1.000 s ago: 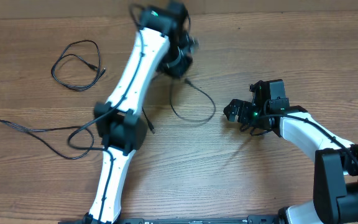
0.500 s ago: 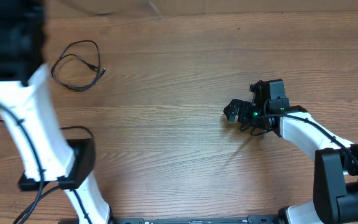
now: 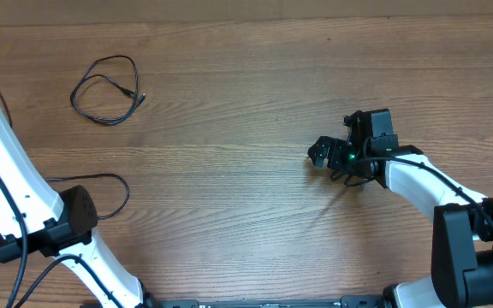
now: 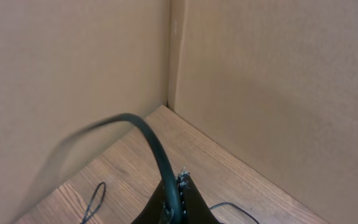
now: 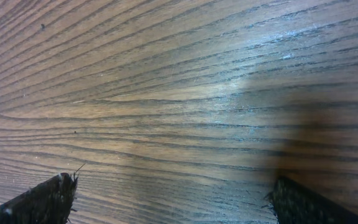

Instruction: Untangle cables

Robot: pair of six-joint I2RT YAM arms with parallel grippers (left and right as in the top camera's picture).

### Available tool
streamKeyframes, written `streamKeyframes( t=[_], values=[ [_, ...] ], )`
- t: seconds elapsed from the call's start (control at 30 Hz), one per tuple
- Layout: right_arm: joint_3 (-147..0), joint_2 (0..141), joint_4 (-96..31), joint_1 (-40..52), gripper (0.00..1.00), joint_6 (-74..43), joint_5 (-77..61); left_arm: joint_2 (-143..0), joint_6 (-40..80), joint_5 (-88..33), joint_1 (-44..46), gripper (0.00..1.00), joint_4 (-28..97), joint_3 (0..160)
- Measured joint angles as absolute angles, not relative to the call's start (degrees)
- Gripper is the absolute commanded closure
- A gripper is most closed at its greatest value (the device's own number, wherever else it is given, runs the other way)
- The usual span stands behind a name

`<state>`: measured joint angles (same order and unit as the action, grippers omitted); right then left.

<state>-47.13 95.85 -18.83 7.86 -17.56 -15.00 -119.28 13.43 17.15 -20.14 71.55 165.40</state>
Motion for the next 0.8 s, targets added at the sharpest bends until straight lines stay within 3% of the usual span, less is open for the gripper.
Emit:
streamKeyframes(
  t=[0.8],
  values=[
    [-47.1,95.9,-19.0,7.9,0.00,-17.6,-15.0,-119.3,13.6,15.6,-21.2,0.96,67.9,162.1]
  ],
)
